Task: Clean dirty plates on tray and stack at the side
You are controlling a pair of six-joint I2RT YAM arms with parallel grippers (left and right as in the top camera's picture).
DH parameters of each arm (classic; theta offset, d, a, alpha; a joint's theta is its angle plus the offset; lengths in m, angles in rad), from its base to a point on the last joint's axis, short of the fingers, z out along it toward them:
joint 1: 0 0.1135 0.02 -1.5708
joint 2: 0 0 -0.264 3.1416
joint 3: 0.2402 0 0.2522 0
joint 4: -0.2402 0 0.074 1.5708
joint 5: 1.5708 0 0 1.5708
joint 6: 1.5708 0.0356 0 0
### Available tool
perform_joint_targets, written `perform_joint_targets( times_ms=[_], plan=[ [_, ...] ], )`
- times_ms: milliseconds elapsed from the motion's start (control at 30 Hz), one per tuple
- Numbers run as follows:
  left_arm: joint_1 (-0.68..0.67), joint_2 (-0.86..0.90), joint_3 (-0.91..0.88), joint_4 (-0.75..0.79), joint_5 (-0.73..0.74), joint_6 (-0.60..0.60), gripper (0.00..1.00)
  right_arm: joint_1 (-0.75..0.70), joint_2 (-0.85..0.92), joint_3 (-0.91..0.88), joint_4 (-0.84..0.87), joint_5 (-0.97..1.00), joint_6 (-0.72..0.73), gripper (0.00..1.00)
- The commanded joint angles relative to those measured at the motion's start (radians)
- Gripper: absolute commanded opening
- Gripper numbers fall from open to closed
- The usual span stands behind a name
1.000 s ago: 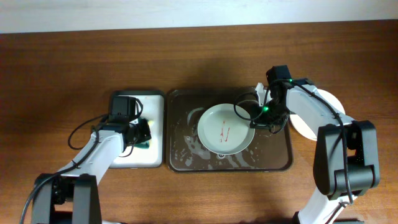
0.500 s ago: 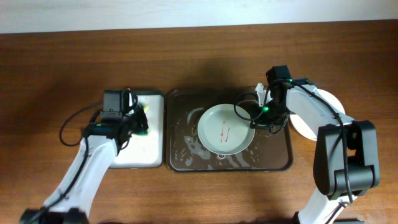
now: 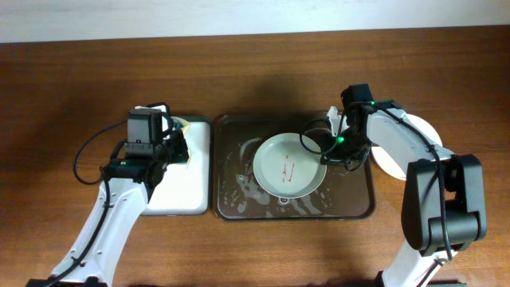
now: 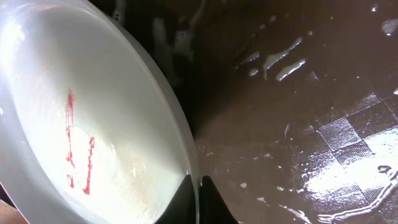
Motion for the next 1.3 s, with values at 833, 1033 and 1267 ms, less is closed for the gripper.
perform_joint_targets(
  times_ms=[833, 1033, 1267],
  plan=[
    [-0.103, -0.092, 0.016, 0.072, -0.192, 0.182, 0.00, 0.007, -0.015, -0.005, 0.003, 0.002, 0.008, 0.04],
    [-0.103, -0.092, 0.016, 0.072, -0.192, 0.181, 0.00, 0.007, -0.015, -0.005, 0.003, 0.002, 0.008, 0.04],
    [-0.103, -0.092, 0.016, 0.072, -0.192, 0.181, 0.00, 0.007, -0.015, -0.005, 0.003, 0.002, 0.008, 0.04]
  ],
)
